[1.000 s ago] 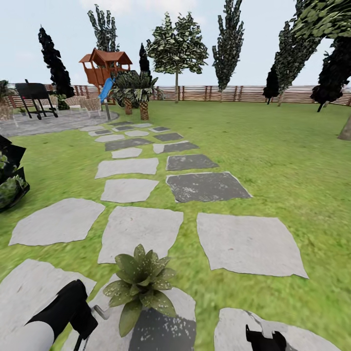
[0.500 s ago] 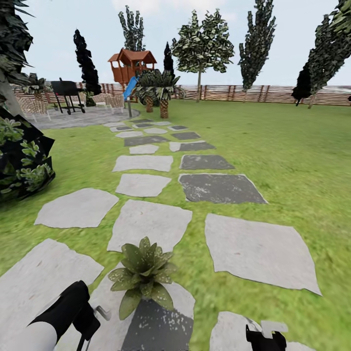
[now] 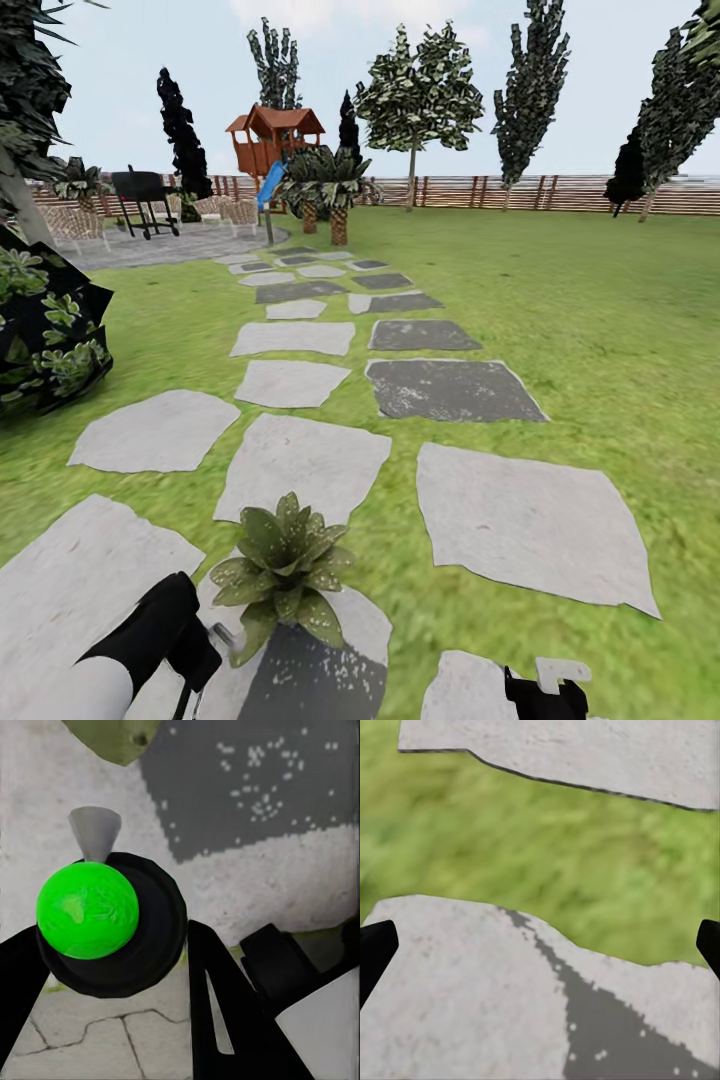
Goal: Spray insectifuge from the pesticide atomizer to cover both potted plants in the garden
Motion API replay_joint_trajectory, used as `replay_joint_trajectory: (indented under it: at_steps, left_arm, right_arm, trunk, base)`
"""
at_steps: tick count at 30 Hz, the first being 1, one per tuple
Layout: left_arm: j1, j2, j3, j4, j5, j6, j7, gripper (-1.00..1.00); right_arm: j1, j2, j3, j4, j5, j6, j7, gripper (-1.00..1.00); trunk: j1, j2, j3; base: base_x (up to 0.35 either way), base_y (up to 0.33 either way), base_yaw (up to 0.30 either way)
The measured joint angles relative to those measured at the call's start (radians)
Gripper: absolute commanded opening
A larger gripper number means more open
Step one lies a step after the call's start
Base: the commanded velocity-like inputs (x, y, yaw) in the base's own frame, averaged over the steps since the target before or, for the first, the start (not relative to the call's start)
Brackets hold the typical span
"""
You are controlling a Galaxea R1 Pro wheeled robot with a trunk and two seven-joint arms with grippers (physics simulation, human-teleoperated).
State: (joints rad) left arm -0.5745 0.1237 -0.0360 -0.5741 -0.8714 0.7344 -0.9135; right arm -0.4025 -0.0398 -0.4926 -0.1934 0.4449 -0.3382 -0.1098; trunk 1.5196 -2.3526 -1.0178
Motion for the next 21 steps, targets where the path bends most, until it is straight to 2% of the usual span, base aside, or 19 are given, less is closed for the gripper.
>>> replay_joint_trajectory:
  at_steps: [4, 5, 9, 12, 15, 21]
  left_arm:
    - [-0.011, -0.021, -0.005, -0.001, -0.008, 0.004, -0.01, -1.0]
    - [-0.012, -0.021, -0.009, 0.0, -0.011, 0.003, -0.032, -1.0]
    - [-0.002, -0.006, -0.011, 0.002, -0.018, -0.004, -0.092, -1.0]
    - [0.003, 0.012, -0.012, 0.004, -0.025, -0.011, -0.1, -1.0]
    - [0.004, 0.019, -0.011, 0.011, -0.026, -0.012, -0.101, -1.0]
    - [0.0, 0.009, -0.009, 0.001, -0.024, -0.01, -0.099, -1.0]
  right_arm:
    - [0.0, 0.0, 0.0, 0.0, 0.0, 0.0, 0.0, 1.0]
    - [0.0, 0.0, 0.0, 0.0, 0.0, 0.0, 0.0, 1.0]
    - [0.0, -0.001, 0.0, 0.0, 0.0, 0.0, 0.0, 1.0]
    - [0.0, -0.003, 0.0, 0.0, 0.0, 0.0, 0.0, 1.0]
    - [0.0, -0.015, 0.0, 0.0, 0.0, 0.0, 0.0, 1.0]
    - [0.0, -0.017, 0.0, 0.0, 0.0, 0.0, 0.0, 1.0]
  trunk:
    - [0.0, 0.0, 0.0]
    - [0.0, 0.0, 0.0]
    - [0.0, 0.0, 0.0]
    - [0.0, 0.0, 0.0]
    - [0.0, 0.0, 0.0]
    - [0.0, 0.0, 0.0]
  base:
    - [0.002, -0.001, 0.0]
    - [0.0, 0.0, 0.0]
    - [0.0, 0.0, 0.0]
    - [0.0, 0.0, 0.0]
    - [0.0, 0.0, 0.0]
    - [-0.053, -0.032, 0.0]
